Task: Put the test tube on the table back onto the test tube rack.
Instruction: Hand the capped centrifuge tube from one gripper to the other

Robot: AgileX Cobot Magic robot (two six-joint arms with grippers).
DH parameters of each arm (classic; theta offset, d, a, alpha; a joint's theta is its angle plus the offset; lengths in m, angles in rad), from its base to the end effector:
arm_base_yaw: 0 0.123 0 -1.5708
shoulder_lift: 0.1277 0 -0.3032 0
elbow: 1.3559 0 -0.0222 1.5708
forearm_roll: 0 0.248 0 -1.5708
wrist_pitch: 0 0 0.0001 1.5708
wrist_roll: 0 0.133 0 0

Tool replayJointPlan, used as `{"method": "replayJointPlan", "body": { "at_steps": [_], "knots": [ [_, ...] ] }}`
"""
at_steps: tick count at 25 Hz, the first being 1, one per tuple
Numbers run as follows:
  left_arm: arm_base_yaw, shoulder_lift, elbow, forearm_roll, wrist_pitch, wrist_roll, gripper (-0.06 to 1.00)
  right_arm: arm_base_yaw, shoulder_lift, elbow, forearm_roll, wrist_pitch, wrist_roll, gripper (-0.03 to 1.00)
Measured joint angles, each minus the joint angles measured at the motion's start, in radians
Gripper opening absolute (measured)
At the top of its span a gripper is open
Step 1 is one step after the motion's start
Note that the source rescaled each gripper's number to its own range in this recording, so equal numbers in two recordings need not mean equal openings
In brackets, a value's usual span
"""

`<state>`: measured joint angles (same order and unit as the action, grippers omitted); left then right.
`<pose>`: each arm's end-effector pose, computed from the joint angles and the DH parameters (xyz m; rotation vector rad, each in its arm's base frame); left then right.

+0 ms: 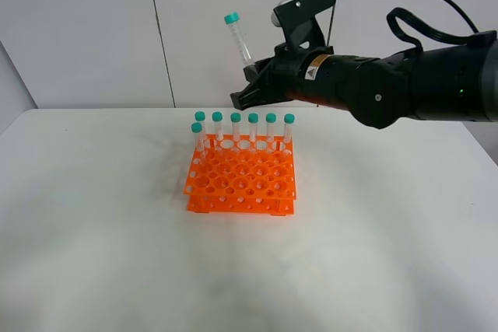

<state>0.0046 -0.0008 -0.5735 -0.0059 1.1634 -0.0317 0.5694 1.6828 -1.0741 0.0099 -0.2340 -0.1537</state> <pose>-0.0022 -0.0007 0.2672 -0.0367 2.0724 -0.0237 0.3586 0.2292 0.2754 -0.6510 1.7514 0.2925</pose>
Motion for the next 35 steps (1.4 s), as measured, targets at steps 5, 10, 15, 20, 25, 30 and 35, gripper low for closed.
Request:
{"method": "replayJointPlan", "body": {
  "at_steps": [5,10,15,20,25,30,35],
  "knots": [
    [0.0,0.0,0.0,0.0,0.0,0.0,0.82,0.082,-0.03,0.029,-0.06,-0.084,0.058,0.0],
    [0.0,0.0,0.0,0.0,0.0,0.0,0.82,0.114,-0.063,0.07,-0.121,-0.119,0.147,0.0],
    [0.0,0.0,0.0,0.0,0.0,0.0,0.82,0.114,-0.101,0.175,-0.131,-0.197,0.21,0.0],
    [0.0,0.0,0.0,0.0,0.0,0.0,0.82,0.115,-0.161,0.285,-0.141,-0.224,0.219,0.0],
    [0.0,0.0,0.0,0.0,0.0,0.0,0.82,0.115,-0.214,0.37,-0.15,-0.231,0.219,0.0],
    [0.0,0.0,0.0,0.0,0.0,0.002,0.82,0.115,-0.228,0.405,-0.151,-0.246,0.219,0.0],
    [0.0,0.0,0.0,0.0,0.0,0.01,0.82,0.115,-0.228,0.405,-0.153,-0.254,0.219,0.0]
  ]
}}
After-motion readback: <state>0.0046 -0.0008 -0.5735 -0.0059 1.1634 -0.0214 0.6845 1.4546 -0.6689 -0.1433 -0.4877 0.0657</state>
